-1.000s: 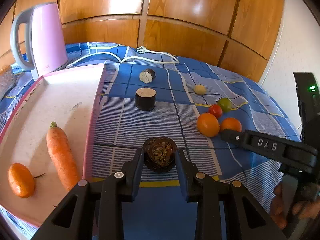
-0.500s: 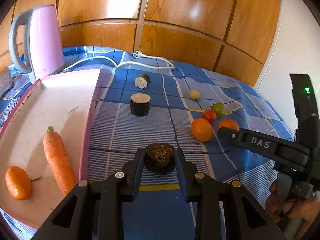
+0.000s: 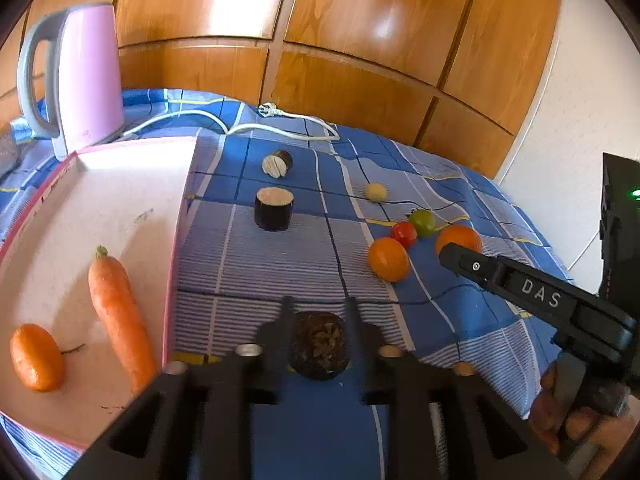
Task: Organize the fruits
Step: 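Lift the dark fruit with the left tool while the right tool grasps an orange, then place the dark fruit and the orange into the tray, opening both tools, then withdraw both tools and move the left tool to another orange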
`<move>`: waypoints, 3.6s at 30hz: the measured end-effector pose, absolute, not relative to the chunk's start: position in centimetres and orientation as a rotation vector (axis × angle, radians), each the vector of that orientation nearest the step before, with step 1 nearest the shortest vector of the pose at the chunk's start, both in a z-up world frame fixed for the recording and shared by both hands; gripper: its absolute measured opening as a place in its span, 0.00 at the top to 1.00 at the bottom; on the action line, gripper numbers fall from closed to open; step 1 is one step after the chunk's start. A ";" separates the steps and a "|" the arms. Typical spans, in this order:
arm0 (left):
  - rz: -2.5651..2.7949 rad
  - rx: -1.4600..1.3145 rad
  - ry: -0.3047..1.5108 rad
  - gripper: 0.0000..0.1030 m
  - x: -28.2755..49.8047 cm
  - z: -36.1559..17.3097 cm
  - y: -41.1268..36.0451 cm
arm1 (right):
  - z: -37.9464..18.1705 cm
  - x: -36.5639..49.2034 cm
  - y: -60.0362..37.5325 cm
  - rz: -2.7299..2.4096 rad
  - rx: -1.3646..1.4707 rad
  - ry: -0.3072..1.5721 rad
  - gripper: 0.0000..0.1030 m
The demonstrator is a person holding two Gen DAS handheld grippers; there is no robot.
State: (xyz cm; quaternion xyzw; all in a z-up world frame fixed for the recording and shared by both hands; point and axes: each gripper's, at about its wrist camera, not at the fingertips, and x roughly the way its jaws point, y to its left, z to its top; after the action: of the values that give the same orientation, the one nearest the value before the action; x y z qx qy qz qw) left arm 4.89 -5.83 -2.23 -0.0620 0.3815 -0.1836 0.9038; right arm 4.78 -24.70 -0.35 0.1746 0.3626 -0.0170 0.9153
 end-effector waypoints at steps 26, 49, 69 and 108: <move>-0.341 -0.005 0.746 0.61 3.8 -2.5 -6.9 | 0.6 3.9 -24.9 0.030 0.399 0.678 0.66; 0.247 -0.378 0.574 0.61 3.1 0.3 6.0 | 3.2 5.9 -11.9 0.393 0.251 0.707 0.66; 0.415 -0.529 0.615 0.32 3.4 -1.3 9.5 | 2.4 9.4 -6.1 0.557 0.253 0.774 0.59; 0.113 -0.158 0.622 0.28 3.8 -0.3 1.1 | -0.8 5.7 -26.9 -0.035 0.477 0.798 0.43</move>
State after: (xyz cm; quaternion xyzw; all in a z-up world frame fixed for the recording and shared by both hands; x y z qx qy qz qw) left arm 3.83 1.08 -0.31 -0.0775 0.3053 0.0553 0.9475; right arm 5.65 -26.89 -0.79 0.2298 0.3846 -0.0167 0.8938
